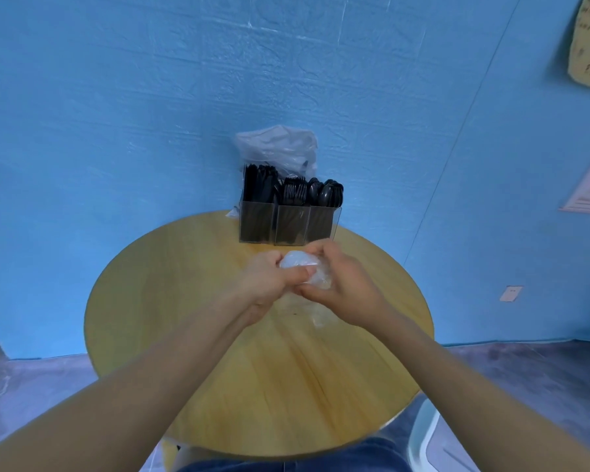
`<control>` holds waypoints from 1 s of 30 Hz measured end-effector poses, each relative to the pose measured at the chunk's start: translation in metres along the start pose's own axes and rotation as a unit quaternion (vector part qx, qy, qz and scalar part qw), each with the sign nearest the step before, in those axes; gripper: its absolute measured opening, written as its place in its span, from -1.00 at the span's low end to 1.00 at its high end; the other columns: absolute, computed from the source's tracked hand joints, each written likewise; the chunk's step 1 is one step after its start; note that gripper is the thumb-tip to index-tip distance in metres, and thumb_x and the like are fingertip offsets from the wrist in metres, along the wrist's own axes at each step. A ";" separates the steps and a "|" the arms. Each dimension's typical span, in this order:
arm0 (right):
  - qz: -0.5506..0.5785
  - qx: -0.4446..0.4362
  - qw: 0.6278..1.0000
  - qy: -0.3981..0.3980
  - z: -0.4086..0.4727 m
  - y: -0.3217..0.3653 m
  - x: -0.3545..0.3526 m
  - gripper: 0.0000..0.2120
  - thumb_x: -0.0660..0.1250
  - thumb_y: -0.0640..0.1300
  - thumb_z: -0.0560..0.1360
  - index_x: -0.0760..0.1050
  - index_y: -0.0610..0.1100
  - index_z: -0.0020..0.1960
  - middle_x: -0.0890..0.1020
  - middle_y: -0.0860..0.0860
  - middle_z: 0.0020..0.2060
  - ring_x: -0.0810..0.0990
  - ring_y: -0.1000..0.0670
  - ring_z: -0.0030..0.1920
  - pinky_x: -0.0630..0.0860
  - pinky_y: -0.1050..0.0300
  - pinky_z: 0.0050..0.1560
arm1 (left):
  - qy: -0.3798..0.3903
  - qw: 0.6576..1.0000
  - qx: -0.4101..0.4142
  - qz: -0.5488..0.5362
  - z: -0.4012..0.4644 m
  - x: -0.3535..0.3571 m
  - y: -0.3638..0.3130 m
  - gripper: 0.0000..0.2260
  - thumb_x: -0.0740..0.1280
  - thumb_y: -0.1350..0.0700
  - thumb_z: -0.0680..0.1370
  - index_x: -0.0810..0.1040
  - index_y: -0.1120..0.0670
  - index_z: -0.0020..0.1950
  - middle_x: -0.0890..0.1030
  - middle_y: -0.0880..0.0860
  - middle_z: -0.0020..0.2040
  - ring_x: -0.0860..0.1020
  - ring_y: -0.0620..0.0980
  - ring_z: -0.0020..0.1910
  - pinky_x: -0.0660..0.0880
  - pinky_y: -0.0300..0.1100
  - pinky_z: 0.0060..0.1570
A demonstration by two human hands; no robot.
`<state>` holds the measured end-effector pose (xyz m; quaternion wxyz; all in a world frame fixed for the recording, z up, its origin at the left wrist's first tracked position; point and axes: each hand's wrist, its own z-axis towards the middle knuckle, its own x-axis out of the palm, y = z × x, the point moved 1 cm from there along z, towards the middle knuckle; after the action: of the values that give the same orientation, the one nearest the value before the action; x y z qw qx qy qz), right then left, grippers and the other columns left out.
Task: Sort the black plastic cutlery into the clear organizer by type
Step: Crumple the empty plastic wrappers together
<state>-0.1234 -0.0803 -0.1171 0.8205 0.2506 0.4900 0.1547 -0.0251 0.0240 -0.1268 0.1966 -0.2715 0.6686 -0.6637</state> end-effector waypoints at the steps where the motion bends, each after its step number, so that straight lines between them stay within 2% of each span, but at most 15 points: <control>1: 0.012 0.006 1.000 -0.018 -0.002 -0.001 -0.004 -0.59 0.47 0.00 0.41 0.38 -0.09 0.13 0.59 0.05 -0.05 0.57 0.07 -0.11 0.53 0.09 -0.14 | 0.009 1.000 0.002 -0.020 0.001 0.003 -0.002 -0.78 0.41 0.26 0.47 0.51 0.23 0.08 0.63 0.17 -0.03 0.62 0.07 -0.05 0.56 -0.11 0.05; 5: 0.052 0.027 0.994 -0.092 -0.017 -0.009 -0.023 -0.74 0.46 -0.14 0.43 0.48 -0.09 0.07 0.60 0.11 -0.12 0.56 0.12 -0.18 0.49 0.22 -0.18 | 0.042 0.999 0.020 -0.023 0.007 0.022 -0.006 -0.80 0.40 0.22 0.47 0.55 0.18 0.08 0.62 0.07 -0.08 0.52 0.02 -0.01 0.44 -0.10 0.16; 9: 0.093 0.100 0.977 -0.167 -0.040 -0.030 -0.061 -0.80 0.46 -0.30 0.40 0.52 -0.10 -0.04 0.60 0.16 -0.21 0.54 0.26 -0.26 0.43 0.42 -0.18 | 0.091 0.995 0.030 -0.002 0.016 0.064 -0.014 -0.82 0.44 0.15 0.46 0.59 0.08 0.05 0.62 0.02 0.04 0.53 -0.06 0.11 0.40 -0.20 0.22; 12: 0.104 0.149 0.963 -0.197 -0.074 -0.053 -0.094 -0.80 0.44 -0.40 0.38 0.55 -0.17 -0.08 0.61 0.11 -0.25 0.53 0.28 -0.32 0.42 0.45 -0.21 | 0.121 0.989 0.050 0.069 0.019 0.109 -0.013 -0.94 0.32 0.12 0.56 0.58 -0.03 -0.04 0.60 -0.14 -0.07 0.53 -0.28 -0.07 0.42 -0.46 -0.11; 13: 0.099 0.162 0.960 -0.208 -0.088 -0.062 -0.104 -0.81 0.43 -0.41 0.38 0.55 -0.17 -0.09 0.61 0.10 -0.26 0.52 0.29 -0.33 0.42 0.46 -0.22 | 0.128 0.985 0.065 0.090 0.020 0.128 -0.010 -0.92 0.29 0.12 0.58 0.58 -0.01 -0.03 0.61 -0.13 -0.06 0.53 -0.30 -0.12 0.41 -0.52 -0.19; 15: 0.079 0.195 0.948 -0.239 -0.118 -0.084 -0.123 -0.81 0.44 -0.38 0.39 0.55 -0.15 -0.10 0.60 0.10 -0.27 0.50 0.30 -0.37 0.38 0.49 -0.25 | 0.117 0.976 0.102 0.150 0.026 0.167 0.003 -0.88 0.27 0.11 0.58 0.56 0.07 0.07 0.56 0.01 0.07 0.51 -0.19 -0.09 0.35 -0.56 -0.25; 17: 0.060 0.238 0.931 -0.270 -0.153 -0.112 -0.141 -0.82 0.44 -0.35 0.40 0.53 -0.14 -0.10 0.58 0.11 -0.29 0.48 0.34 -0.39 0.35 0.51 -0.28 | 0.101 0.970 0.119 0.188 0.033 0.208 0.023 -0.81 0.27 0.11 0.58 0.50 0.10 0.17 0.48 0.06 0.11 0.47 -0.11 -0.08 0.34 -0.52 -0.29; 20: 0.032 0.312 0.904 -0.290 -0.209 -0.163 -0.155 -0.83 0.45 -0.34 0.39 0.55 -0.20 -0.06 0.58 0.00 -0.25 0.49 0.32 -0.37 0.35 0.53 -0.29 | 0.146 0.956 0.099 0.236 0.040 0.265 0.072 -0.79 0.25 0.13 0.59 0.44 0.10 0.21 0.44 0.00 0.06 0.45 -0.11 -0.19 0.34 -0.38 -0.35; 24: 0.007 0.399 0.869 -0.293 -0.276 -0.234 -0.149 -0.77 0.47 -0.31 0.38 0.56 -0.27 0.02 0.56 -0.06 -0.22 0.48 0.00 -0.23 0.35 0.48 -0.27 | 0.245 0.920 0.068 0.297 0.042 0.330 0.154 -0.78 0.25 0.25 0.57 0.44 0.21 0.21 0.42 0.05 0.05 0.45 -0.04 -0.03 0.39 -0.28 -0.25; 26: 0.012 0.431 0.854 -0.290 -0.302 -0.267 -0.141 -0.76 0.47 -0.30 0.39 0.57 -0.26 0.04 0.56 -0.06 -0.22 0.48 -0.02 -0.20 0.34 0.48 -0.26 | 0.275 0.903 0.053 0.326 0.047 0.351 0.193 -0.77 0.26 0.29 0.55 0.45 0.25 0.21 0.44 0.09 0.06 0.44 -0.03 -0.01 0.37 -0.29 -0.13; 29: 0.024 0.467 0.836 -0.289 -0.331 -0.311 -0.126 -0.79 0.46 -0.30 0.39 0.58 -0.21 0.01 0.57 -0.02 -0.23 0.48 -0.01 -0.21 0.34 0.49 -0.28 | 0.310 0.869 0.027 0.384 0.059 0.370 0.248 -0.76 0.26 0.28 0.55 0.45 0.23 0.22 0.46 0.11 0.10 0.48 0.02 0.01 0.36 -0.34 -0.20; 30: 0.028 0.476 0.831 -0.288 -0.339 -0.325 -0.120 -0.80 0.46 -0.30 0.39 0.58 -0.20 0.00 0.57 -0.01 -0.23 0.49 -0.01 -0.20 0.34 0.50 -0.28 | 0.318 0.858 0.019 0.403 0.064 0.374 0.265 -0.75 0.26 0.27 0.55 0.45 0.23 0.23 0.47 0.13 0.14 0.50 0.05 0.07 0.36 -0.32 -0.16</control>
<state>-0.4761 -0.3212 -0.3463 0.6990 0.6567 0.2373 -0.1542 -0.3020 -0.2669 -0.3564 0.2290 0.2511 0.7333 -0.5889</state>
